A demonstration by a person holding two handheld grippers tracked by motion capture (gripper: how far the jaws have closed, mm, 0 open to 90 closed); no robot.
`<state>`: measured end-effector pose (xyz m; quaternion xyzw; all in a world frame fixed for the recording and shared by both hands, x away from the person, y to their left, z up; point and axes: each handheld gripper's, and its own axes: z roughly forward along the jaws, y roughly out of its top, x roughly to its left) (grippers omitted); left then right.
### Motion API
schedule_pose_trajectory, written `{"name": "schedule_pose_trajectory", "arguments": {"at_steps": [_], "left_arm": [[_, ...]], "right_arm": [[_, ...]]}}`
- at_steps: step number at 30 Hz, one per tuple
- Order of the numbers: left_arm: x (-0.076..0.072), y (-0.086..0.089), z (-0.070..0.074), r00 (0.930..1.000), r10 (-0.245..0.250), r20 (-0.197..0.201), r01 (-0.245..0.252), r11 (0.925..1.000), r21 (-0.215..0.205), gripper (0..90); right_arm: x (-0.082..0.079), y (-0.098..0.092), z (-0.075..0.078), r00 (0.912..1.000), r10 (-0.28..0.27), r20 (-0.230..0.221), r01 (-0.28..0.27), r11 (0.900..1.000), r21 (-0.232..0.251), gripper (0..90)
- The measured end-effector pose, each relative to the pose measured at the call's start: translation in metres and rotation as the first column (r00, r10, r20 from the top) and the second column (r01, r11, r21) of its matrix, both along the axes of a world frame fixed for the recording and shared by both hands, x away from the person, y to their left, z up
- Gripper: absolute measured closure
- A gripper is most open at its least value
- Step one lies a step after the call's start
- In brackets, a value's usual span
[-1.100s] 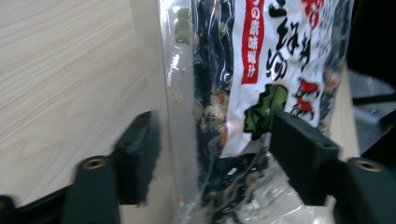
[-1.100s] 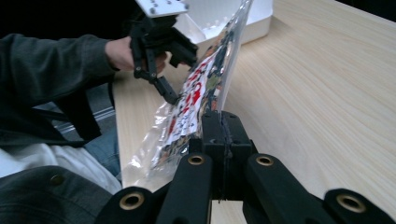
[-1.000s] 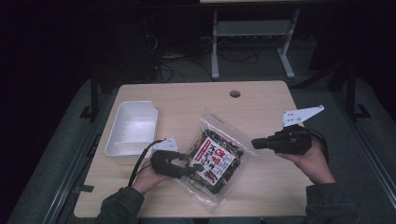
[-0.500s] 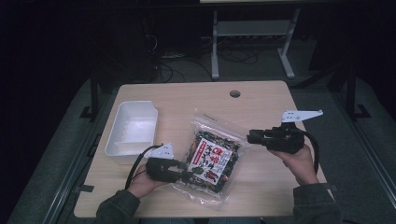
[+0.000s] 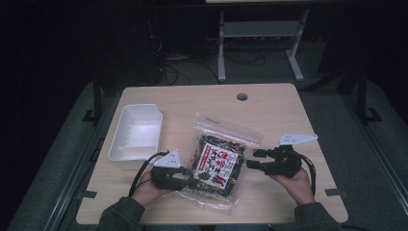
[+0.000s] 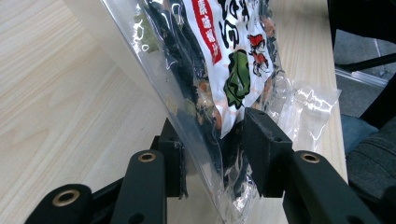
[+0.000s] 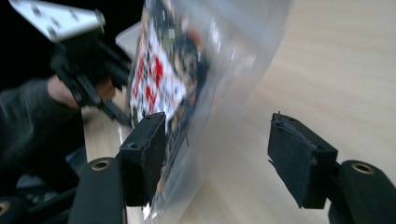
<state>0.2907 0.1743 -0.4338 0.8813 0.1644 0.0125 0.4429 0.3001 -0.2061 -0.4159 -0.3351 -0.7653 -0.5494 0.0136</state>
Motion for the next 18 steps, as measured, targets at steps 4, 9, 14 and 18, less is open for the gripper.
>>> {"name": "schedule_pose_trajectory", "arguments": {"at_steps": [4, 9, 14, 18], "left_arm": [[-0.001, 0.000, 0.000, 1.0000, 0.001, 0.004, -0.001, 1.0000, 0.001, 61.5], [-0.001, -0.003, -0.003, 1.0000, -0.006, 0.007, 0.006, 0.9999, 0.013, 61.5], [-0.002, -0.005, -0.005, 0.9999, -0.012, 0.005, 0.012, 0.9995, 0.029, 61.4], [-0.003, -0.007, -0.005, 0.9998, -0.017, 0.012, 0.016, 0.9994, 0.030, 61.8]], "right_arm": [[-0.002, 0.005, -0.001, 0.9999, 0.016, 0.007, -0.016, 1.000, 0.017, 40.5], [0.000, 0.009, -0.004, 0.9994, 0.036, -0.003, -0.036, 0.999, 0.041, 45.5], [0.001, 0.015, -0.008, 0.9993, 0.035, -0.007, -0.035, 0.999, 0.029, 49.8], [0.001, 0.017, -0.008, 0.9993, 0.038, 0.001, -0.038, 0.999, 0.027, 53.5]]}}
